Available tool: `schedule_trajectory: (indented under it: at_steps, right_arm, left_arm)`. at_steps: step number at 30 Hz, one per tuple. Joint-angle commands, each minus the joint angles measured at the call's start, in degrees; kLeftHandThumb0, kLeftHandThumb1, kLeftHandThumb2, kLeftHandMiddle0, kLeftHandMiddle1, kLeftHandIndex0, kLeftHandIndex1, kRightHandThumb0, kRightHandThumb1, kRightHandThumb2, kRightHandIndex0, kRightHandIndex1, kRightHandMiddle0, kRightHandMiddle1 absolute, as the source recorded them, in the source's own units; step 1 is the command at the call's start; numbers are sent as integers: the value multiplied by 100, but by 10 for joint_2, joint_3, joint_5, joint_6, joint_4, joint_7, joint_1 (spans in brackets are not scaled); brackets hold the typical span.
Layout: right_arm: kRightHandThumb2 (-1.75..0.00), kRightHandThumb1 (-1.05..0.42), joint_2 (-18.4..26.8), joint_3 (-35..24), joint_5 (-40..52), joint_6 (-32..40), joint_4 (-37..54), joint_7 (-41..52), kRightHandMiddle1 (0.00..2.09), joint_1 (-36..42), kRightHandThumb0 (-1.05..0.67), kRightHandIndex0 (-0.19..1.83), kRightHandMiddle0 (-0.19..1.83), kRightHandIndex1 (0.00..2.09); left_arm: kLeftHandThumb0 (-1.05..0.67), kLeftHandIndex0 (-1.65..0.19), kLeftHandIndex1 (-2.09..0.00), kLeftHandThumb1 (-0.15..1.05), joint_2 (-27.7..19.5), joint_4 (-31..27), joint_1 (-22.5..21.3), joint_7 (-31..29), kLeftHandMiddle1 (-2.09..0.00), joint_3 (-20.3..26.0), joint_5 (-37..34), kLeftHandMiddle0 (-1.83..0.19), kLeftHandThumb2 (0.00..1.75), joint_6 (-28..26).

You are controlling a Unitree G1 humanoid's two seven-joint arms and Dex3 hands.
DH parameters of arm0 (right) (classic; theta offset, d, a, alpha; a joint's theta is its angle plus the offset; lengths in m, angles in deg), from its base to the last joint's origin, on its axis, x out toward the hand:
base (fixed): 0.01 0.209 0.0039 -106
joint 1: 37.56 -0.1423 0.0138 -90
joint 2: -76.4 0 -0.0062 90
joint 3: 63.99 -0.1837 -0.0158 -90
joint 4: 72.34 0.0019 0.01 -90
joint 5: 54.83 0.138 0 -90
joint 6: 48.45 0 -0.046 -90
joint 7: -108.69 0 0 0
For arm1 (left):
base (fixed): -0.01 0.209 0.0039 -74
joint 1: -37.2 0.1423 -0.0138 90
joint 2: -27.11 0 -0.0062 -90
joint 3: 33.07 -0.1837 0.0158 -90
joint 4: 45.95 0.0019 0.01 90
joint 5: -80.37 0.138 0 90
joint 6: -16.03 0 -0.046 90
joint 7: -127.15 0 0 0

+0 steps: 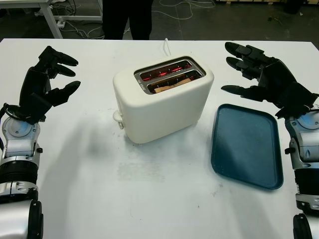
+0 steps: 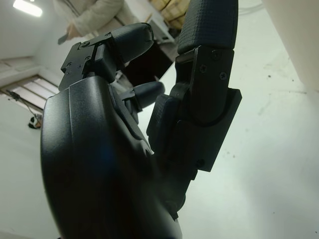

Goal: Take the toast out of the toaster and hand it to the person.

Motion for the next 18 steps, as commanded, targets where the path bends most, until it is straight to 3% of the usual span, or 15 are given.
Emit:
schedule_trajectory:
  at_steps: [1,18]
  right_arm:
    - [0,-84,0,0,-1,-7,0,-4,0,5,-42,32,31,1]
    - [0,-84,0,1,-1,-5,1,-4,0,4,-42,32,31,1]
  left_arm:
    - [-105,-8,-146,92,1,1,-4,-6,-160,2,-6,-3,25,6]
    - [-105,-9,-144,92,1,4,-4,-5,-157,3,-5,-5,26,8]
